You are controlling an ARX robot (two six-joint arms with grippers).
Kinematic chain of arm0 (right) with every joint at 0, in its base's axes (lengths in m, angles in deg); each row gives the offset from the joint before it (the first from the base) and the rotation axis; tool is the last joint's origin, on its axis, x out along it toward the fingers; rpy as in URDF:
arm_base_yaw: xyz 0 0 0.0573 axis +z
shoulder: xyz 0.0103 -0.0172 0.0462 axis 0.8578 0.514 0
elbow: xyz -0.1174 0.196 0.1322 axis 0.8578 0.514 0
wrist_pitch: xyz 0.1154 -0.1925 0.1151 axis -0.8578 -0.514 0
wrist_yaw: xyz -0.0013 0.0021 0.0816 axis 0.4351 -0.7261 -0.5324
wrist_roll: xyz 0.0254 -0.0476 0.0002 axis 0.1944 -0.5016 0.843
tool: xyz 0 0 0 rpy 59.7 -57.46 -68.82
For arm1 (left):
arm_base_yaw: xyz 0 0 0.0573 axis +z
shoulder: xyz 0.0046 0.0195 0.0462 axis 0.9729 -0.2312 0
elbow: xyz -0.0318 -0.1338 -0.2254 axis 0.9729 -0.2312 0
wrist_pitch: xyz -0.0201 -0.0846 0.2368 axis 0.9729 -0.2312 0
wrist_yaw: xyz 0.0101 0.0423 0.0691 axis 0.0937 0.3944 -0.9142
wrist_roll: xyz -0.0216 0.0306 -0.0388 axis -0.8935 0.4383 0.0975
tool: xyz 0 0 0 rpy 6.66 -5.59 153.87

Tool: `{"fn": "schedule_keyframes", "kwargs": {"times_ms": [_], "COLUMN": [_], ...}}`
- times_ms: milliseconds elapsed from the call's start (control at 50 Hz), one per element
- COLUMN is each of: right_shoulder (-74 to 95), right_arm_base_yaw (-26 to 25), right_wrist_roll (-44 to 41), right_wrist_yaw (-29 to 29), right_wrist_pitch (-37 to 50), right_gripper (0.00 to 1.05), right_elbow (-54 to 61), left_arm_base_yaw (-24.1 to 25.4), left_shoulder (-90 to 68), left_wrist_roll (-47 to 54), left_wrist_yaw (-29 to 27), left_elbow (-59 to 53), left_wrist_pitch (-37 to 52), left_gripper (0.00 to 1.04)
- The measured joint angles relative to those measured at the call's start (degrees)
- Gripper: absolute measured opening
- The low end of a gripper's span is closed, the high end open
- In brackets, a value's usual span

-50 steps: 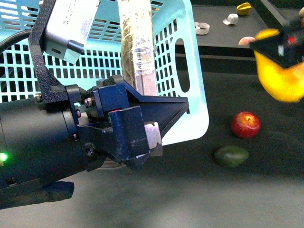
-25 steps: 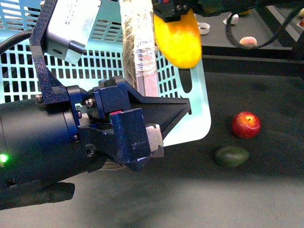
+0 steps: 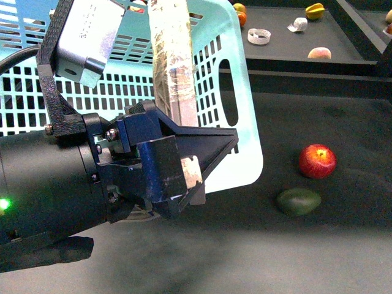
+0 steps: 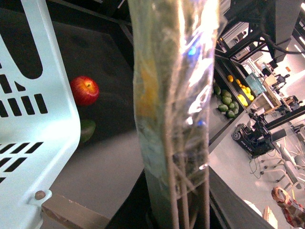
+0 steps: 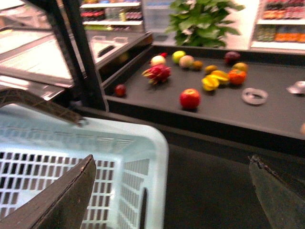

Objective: Pick mango with right arm and hold basket with left

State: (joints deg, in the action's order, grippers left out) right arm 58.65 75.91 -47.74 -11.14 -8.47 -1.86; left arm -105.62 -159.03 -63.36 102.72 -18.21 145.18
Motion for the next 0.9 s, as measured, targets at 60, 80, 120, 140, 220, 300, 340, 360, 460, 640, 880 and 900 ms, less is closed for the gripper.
{"fn": "schedule_keyframes", "kwargs": {"times_ms": [60,80,120,140,220,300,340,360,460,640,880,900], "right_shoulder": [-5.40,-7.56,-12.92,-15.04,-23.58,-32.94,-37.07,-37.62,-47.78,-51.52,-52.54,-52.96], "right_arm_base_yaw": [-1.25,-1.73,-2.84,-3.26,-5.03,-6.62,-7.26,-7.32,-7.67,-7.80,-12.41,-13.44], "right_wrist_roll": [-0.24,-0.24,0.24,0.55,2.43,5.70,7.34,7.58,12.31,15.04,7.80,6.25], "right_wrist_yaw": [2.99,4.13,6.69,7.85,12.87,19.98,23.08,23.45,29.88,30.53,15.23,12.74], "right_wrist_pitch": [-0.44,-0.79,-2.47,-3.26,-6.91,-11.52,-13.35,-13.66,-19.74,-20.39,-10.73,-9.77], "right_gripper": [0.96,0.96,0.96,0.96,0.96,0.96,0.96,0.96,0.96,0.96,0.82,0.80], "right_elbow": [4.35,6.14,10.54,12.24,18.51,24.44,26.93,27.23,32.30,33.48,37.09,37.62], "left_arm_base_yaw": [0.00,0.00,0.00,0.00,0.00,0.00,0.00,0.00,0.00,-0.02,-0.04,-0.04], "left_shoulder": [0.00,0.00,0.00,0.00,0.00,0.00,0.00,0.00,0.00,0.00,0.00,0.00], "left_wrist_roll": [0.22,0.24,0.20,0.17,0.09,0.13,0.15,0.15,0.15,0.15,0.00,0.00], "left_wrist_yaw": [0.09,0.17,0.20,0.20,0.22,0.20,0.17,0.17,0.15,0.15,0.28,0.22], "left_elbow": [0.00,0.00,0.00,0.00,0.00,0.00,0.00,0.00,0.00,0.00,0.00,0.00], "left_wrist_pitch": [0.00,0.00,0.00,0.00,0.00,0.00,0.00,0.00,0.00,0.00,0.00,0.00], "left_gripper": [0.14,0.14,0.14,0.14,0.14,0.14,0.14,0.14,0.14,0.14,0.14,0.14]}}
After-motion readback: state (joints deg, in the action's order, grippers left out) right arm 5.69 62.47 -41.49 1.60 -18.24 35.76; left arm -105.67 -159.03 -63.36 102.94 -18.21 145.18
